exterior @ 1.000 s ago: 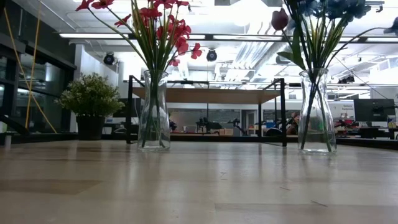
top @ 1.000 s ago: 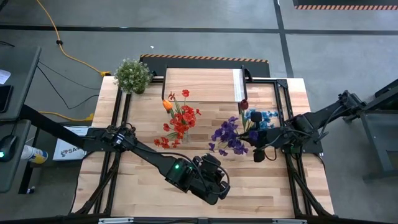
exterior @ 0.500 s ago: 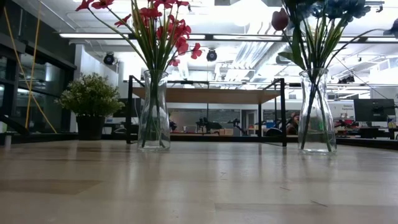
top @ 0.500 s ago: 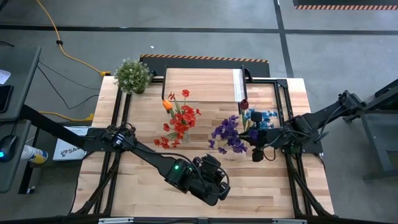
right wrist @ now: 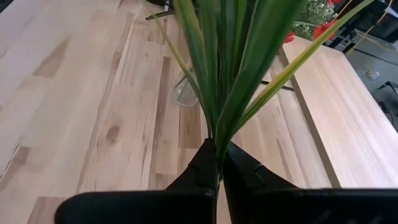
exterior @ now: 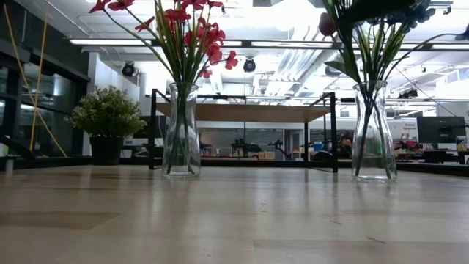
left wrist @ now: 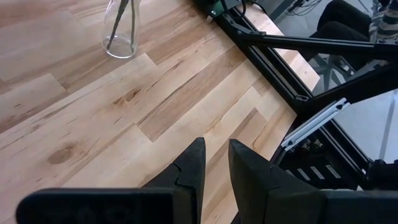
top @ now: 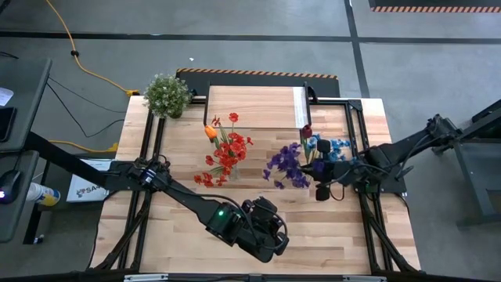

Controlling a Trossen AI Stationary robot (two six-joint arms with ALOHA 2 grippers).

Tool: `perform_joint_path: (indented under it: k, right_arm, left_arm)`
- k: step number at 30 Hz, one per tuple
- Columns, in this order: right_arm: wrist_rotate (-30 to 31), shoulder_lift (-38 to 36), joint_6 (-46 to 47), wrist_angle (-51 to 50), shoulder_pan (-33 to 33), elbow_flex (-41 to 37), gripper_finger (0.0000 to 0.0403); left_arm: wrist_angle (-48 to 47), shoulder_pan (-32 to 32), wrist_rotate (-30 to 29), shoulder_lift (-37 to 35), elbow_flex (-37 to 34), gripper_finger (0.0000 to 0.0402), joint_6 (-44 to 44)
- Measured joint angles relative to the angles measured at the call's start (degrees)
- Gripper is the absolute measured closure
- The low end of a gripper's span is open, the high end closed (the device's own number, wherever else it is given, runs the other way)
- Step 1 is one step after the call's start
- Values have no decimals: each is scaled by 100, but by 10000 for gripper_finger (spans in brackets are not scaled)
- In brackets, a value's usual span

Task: Pick and place flowers into a vace then onto a shelf
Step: Put the violet flowers into the right transparent vase

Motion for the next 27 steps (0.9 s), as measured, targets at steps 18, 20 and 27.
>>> perform_joint_path:
  k: [18, 20, 27]
  right_arm:
    - [-107, 2, 9, -147, -9, 0, 344]
    - [-104, 2, 11, -154, -9, 2, 339]
    - [-55, -22, 11, -172, -9, 2, 321]
  left_arm:
    - [-9, 0, -2, 0, 0, 298, 9]
    - [-9, 2, 2, 0, 0, 298, 9]
    - [-11, 2, 8, 0, 0, 298, 14]
